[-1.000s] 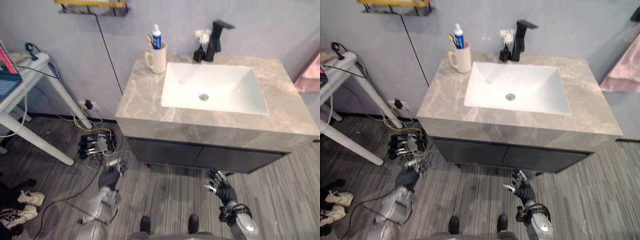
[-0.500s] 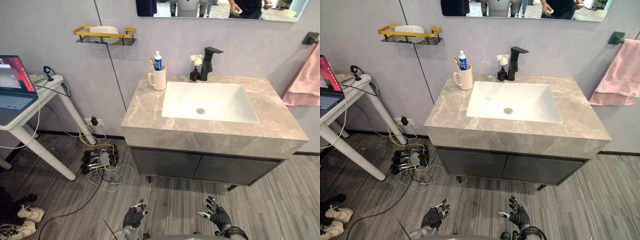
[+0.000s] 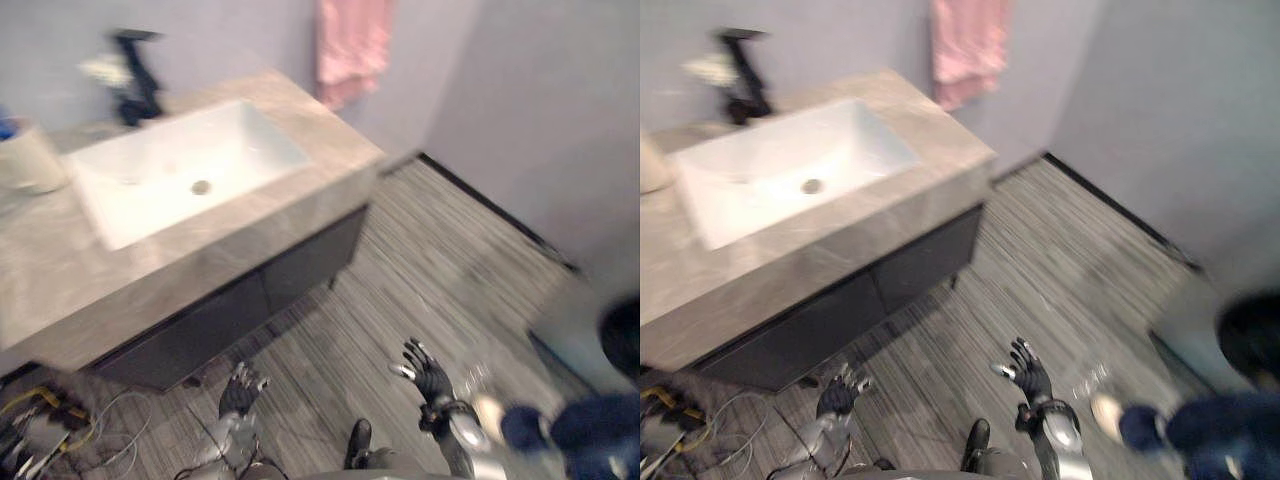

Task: Organize washtable

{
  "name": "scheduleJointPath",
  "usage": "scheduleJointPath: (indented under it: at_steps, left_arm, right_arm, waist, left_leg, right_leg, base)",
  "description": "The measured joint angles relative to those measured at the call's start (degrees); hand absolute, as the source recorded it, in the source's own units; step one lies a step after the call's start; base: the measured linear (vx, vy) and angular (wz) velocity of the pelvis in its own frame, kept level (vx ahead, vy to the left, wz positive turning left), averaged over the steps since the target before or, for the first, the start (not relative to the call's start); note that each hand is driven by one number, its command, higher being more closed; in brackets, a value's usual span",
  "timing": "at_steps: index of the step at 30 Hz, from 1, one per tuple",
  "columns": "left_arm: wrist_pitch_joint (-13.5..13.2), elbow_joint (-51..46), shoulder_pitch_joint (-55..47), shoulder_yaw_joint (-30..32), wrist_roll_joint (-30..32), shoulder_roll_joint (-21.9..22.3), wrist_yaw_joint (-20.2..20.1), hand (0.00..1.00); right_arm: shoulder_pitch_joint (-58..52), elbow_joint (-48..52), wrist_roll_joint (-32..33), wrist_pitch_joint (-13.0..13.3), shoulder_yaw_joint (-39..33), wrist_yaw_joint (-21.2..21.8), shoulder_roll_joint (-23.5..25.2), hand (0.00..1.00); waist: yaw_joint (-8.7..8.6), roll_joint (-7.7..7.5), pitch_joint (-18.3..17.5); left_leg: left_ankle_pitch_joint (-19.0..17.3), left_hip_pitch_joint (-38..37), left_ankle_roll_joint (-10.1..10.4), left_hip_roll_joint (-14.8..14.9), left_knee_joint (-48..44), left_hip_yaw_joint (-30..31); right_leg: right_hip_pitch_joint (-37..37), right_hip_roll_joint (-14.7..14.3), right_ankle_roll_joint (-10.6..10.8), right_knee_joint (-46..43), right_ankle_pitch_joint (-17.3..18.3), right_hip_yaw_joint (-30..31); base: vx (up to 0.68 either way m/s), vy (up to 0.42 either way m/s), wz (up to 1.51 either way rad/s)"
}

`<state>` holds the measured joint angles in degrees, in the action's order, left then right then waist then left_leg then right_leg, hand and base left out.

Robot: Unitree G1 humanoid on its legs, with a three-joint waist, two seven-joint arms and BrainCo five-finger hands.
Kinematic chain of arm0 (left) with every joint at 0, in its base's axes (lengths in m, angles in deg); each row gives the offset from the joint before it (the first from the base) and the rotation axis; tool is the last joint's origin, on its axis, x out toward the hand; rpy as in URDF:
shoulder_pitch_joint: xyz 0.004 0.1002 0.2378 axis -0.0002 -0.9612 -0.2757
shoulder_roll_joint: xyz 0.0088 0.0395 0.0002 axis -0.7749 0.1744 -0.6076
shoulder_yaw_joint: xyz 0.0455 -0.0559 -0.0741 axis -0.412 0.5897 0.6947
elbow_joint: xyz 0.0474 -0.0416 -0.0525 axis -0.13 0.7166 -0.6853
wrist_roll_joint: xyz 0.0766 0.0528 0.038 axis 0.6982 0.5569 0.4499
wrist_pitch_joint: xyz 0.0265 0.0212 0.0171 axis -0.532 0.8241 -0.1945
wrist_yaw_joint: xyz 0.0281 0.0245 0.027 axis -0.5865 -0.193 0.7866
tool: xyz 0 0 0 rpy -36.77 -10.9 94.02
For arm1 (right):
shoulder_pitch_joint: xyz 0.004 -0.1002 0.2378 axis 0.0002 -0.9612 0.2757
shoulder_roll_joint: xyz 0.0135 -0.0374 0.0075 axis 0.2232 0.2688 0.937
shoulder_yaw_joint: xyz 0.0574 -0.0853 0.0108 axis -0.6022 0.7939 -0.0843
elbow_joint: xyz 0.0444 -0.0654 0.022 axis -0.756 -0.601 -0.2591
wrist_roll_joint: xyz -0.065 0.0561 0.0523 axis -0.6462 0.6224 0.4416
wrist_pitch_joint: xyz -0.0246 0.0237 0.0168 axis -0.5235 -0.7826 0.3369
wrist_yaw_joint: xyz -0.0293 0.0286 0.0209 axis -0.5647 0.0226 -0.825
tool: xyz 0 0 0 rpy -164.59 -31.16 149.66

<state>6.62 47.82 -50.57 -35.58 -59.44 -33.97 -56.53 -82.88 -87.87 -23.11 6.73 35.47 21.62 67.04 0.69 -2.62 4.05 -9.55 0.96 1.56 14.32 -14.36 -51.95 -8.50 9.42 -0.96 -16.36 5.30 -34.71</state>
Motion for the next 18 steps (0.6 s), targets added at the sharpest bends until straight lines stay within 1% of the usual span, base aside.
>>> scheduleJointPath:
  at_steps: [1, 2, 3, 4, 5, 6, 7, 9, 11, 12, 13, 14, 15, 16, 17, 18]
  left_arm:
    - [0.0, 0.0, 0.9, -0.2, -0.4, 0.0, 0.3, 0.00]
    - [0.1, 0.4, 1.9, -0.2, -0.6, 0.1, 0.4, 0.00]
    - [0.1, 0.3, 3.4, -0.3, -1.0, 0.1, 0.4, 0.00]
    - [0.1, 0.5, 3.7, -0.1, -1.2, 0.3, 0.5, 0.00]
    - [0.1, 0.5, 3.6, 0.2, -2.2, 0.3, 0.8, 0.00]
    - [0.1, 0.5, 3.5, 0.1, -2.8, 0.4, 1.2, 0.00]
    - [0.1, 0.5, 3.3, 0.1, -2.9, 0.4, 1.5, 0.00]
    - [0.1, 0.5, 2.8, -0.4, -2.7, 0.9, 1.5, 0.00]
    - [0.1, 0.5, 2.4, -0.5, -2.3, 2.1, 1.5, 0.00]
    - [0.1, 0.4, 2.3, -0.5, -2.3, 2.7, 1.6, 0.00]
    - [0.1, 0.3, 1.9, -0.5, -2.7, 2.9, 1.6, 0.00]
    - [0.0, -0.5, 0.9, -0.3, -3.2, 3.1, 1.9, 0.00]
    - [0.0, -1.3, 0.0, -0.2, -3.7, 3.5, 2.1, 0.00]
    - [-0.3, -3.5, -1.8, -0.2, -4.8, 4.0, 2.8, 0.00]
    - [-0.4, -6.0, -4.1, -0.3, -5.2, 4.1, 2.9, 0.00]
    - [-0.5, -7.1, -4.9, -0.2, -5.3, 4.1, 3.0, 0.00]
  right_arm:
    - [0.2, -0.1, 0.6, -0.1, 1.8, 0.3, 0.1, 0.00]
    - [0.2, -0.1, 0.8, -0.3, 2.0, 0.4, 0.0, 0.00]
    - [-1.2, 1.1, 1.7, -0.3, 2.2, 0.4, 0.0, 0.00]
    - [-2.0, 1.7, 1.9, -0.4, 2.2, 0.5, -0.2, 0.00]
    - [-3.4, 2.6, 2.0, -0.9, 2.1, 0.5, -0.7, 0.00]
    - [-5.8, 2.8, 2.1, -1.0, 1.6, 0.9, -1.3, 0.00]
    - [-7.1, 3.4, 2.1, -1.1, 0.7, 1.3, -1.9, 0.00]
    - [-9.9, 5.1, 1.6, -1.2, -1.8, 1.5, -2.4, 0.00]
    - [-10.6, 5.2, 1.5, -1.2, -3.5, 1.3, -3.2, 0.00]
    - [-10.7, 5.2, 1.5, -1.2, -4.2, 1.2, -3.6, 0.00]
    - [-10.4, 5.2, 1.5, -1.2, -4.0, 0.9, -3.8, 0.00]
    - [-9.5, 5.3, 1.5, -1.1, -3.6, 0.4, -3.4, 0.00]
    - [-9.0, 5.3, 1.5, -1.0, -3.2, 0.0, -3.1, 0.00]
    - [-7.5, 5.3, 1.8, -0.9, -1.5, -0.1, -2.8, 0.00]
    - [-6.5, 5.3, 1.8, -0.7, 0.6, -0.1, -2.9, 0.00]
    - [-6.1, 5.3, 1.8, -0.7, 1.4, 0.0, -2.9, 0.00]
  waist:
    - [0.03, -0.45, -0.1]
    - [-0.11, -0.25, 0.0]
    - [-1.02, 0.89, 0.9]
    - [-1.22, 1.41, 1.2]
    - [-1.68, 1.95, 1.6]
    - [-2.33, 2.02, 1.6]
    - [-2.81, 2.10, 1.6]
    - [-3.59, 2.17, 1.7]
    - [-3.70, 2.39, 1.9]
    - [-3.76, 2.58, 2.1]
    - [-3.59, 2.69, 2.7]
    - [-3.36, 2.19, 3.6]
    - [-3.02, 1.95, 4.0]
    - [-2.32, 2.73, 4.5]
    - [-1.38, 2.46, 5.1]
    - [-1.02, 2.88, 5.1]
  left_leg:
    - [-0.5, 0.0, -0.6, 0.3, -1.1, -3.6]
    - [-0.8, 0.1, -0.5, 1.5, -2.1, -4.8]
    - [-1.6, 0.6, -0.9, 4.7, -6.0, -7.1]
    - [-2.3, 0.5, -0.7, 6.0, -7.5, -7.6]
    - [-2.7, 0.0, -0.3, 8.0, -9.8, -8.6]
    - [-2.7, -0.9, -0.3, 9.8, -11.1, -9.6]
    - [-2.9, -0.9, -0.1, 11.0, -12.0, -9.7]
    - [-2.9, -2.4, 0.3, 12.1, -12.2, -10.3]
    - [-2.7, -3.8, 0.4, 12.0, -11.7, -10.9]
    - [-2.7, -4.3, 0.3, 11.5, -12.2, -8.6]
    - [-1.8, -3.8, -1.0, 11.4, -13.7, -1.1]
    - [-2.9, -2.6, -1.4, 9.8, -15.6, 9.7]
    - [-4.4, -2.1, -1.1, 7.8, -15.7, 16.4]
    - [-6.5, -0.8, -0.1, 3.0, -16.2, 29.2]
    - [-8.1, 0.9, 0.4, -1.6, -16.9, 40.2]
    - [-8.5, 2.1, 0.5, -3.5, -17.1, 45.3]
  right_leg:
    - [3.1, 0.2, 3.0, 5.1, 0.6, -1.2]
    - [3.3, -1.1, 2.9, 7.7, -1.1, -0.8]
    - [3.8, -3.6, 3.2, 11.9, -2.7, 0.6]
    - [4.0, -4.6, 2.0, 12.7, -3.5, 1.3]
    - [4.3, -6.0, 0.9, 13.4, -4.3, 2.6]
    - [5.0, -7.6, 0.0, 14.7, -4.9, 3.8]
    - [5.7, -8.7, -0.4, 15.9, -5.1, 4.5]
    - [6.3, -10.4, -1.0, 16.9, -5.5, 6.6]
    - [6.4, -11.0, -1.2, 16.7, -5.4, 9.0]
    - [6.4, -11.4, -1.9, 16.5, -5.4, 10.7]
    - [6.5, -11.8, -2.6, 15.9, -5.3, 13.8]
    - [6.8, -12.2, -3.3, 15.3, -5.2, 17.8]
    - [6.8, -12.3, -3.7, 15.0, -5.4, 20.2]
    - [6.5, -12.8, -4.4, 14.0, -5.2, 25.3]
    - [5.5, -13.8, -4.5, 13.2, -5.2, 30.5]
    - [5.1, -14.5, -4.5, 13.1, -5.2, 32.5]
  base:
    - [-0.05, -0.047, -1.35]
    - [-0.11, -0.118, -1.40]
    - [-0.14, -0.062, -0.89]
    - [-0.15, -0.028, -0.88]
    - [-0.15, -0.018, -0.70]
    - [-0.10, -0.044, -0.67]
    - [-0.08, -0.068, -0.49]
    - [-0.03, -0.059, -0.54]
    - [-0.02, -0.002, -0.67]
    - [-0.02, 0.030, -0.94]
    - [-0.04, 0.034, -1.41]
    - [-0.05, 0.028, -1.52]
    - [-0.05, 0.055, -1.85]
    - [-0.06, 0.085, -2.19]
    - [-0.06, 0.092, -2.26]
    - [-0.07, 0.101, -2.14]
